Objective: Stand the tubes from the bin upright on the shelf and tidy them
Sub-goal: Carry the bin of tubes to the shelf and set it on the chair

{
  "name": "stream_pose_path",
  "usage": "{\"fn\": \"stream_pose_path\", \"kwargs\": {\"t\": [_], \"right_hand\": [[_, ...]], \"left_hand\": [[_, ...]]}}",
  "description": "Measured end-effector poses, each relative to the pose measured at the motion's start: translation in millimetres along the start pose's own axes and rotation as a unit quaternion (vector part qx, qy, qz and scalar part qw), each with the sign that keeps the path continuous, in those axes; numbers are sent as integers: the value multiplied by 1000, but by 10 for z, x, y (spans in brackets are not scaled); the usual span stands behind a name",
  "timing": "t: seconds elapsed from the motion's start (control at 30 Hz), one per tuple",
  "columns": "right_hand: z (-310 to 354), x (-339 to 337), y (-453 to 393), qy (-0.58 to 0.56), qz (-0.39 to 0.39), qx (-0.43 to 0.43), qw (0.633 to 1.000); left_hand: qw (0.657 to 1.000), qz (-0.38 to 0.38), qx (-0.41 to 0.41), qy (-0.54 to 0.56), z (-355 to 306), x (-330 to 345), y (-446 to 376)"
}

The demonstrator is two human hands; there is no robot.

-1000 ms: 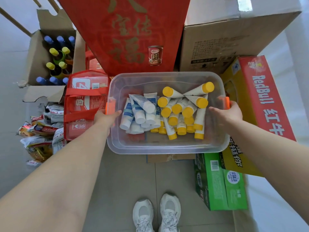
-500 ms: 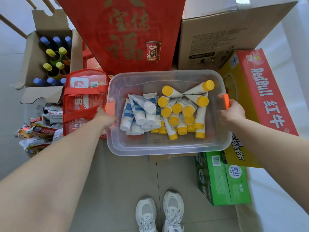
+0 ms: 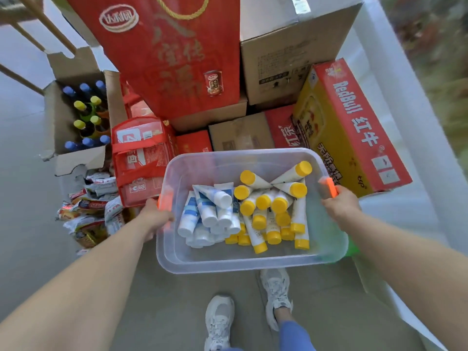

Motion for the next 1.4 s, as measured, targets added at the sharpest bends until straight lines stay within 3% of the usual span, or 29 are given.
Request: {"fn": "stream_pose_path", "kwargs": {"t": [0.57,1.0,1.4], "right_hand": [[-1248,-568,1336,-181,-91,69,977],[-2351,-710,1991,-175,-127,159,963],[-3485,-445,2795,-312,-176,255,898]], "left_hand": [[976,14,151,-158,-352,-39,1036],[948,57,200,-240,-323,670,1529],[898,100,270,-332,-481,1401,2220]]}}
Point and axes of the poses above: each hand's wrist, its own y-axis away from the middle knuckle, its own x-axis out of the palm, z = x × y, the point moved 5 cm from there along -y, towards the middle knuckle, and after that the axes turned 2 degrees about -y, right-handed, at the moved point
